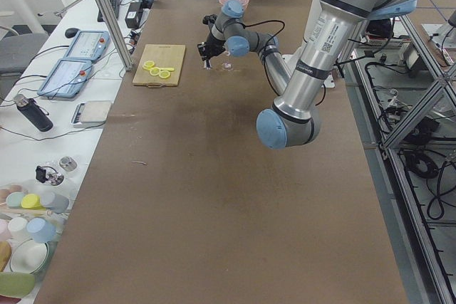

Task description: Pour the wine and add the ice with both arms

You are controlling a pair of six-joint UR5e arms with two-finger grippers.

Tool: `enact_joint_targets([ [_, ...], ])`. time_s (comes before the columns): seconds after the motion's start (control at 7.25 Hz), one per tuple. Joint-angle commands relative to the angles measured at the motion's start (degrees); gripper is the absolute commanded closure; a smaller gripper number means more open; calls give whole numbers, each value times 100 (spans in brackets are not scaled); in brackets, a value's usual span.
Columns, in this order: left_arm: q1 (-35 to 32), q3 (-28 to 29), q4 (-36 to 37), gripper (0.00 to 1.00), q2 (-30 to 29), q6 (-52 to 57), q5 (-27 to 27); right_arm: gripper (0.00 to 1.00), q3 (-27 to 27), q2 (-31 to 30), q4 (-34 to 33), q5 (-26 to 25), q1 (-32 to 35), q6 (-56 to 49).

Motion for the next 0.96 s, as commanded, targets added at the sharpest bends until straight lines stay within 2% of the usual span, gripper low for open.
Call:
enact_joint_targets([
  [0.0, -85, 14, -1042, 100, 670, -765, -107, 0, 4, -7, 0, 0, 0, 2],
  [0.41, -85, 443, -3377, 100, 1611, -1539, -45, 0, 12, -7, 0, 0, 0, 2],
  [0.55, -85, 871, -4465, 100, 1814, -1907, -37, 0, 21, -7, 0, 0, 0, 2],
  [0.69, -85, 1363, -5485, 100, 1851, -2276, 242, 0, 30, -7, 0, 0, 0, 2],
  [0.83, -77, 1777, -6174, 100, 1843, -2419, 593, 0, 39, -7, 0, 0, 0, 2],
])
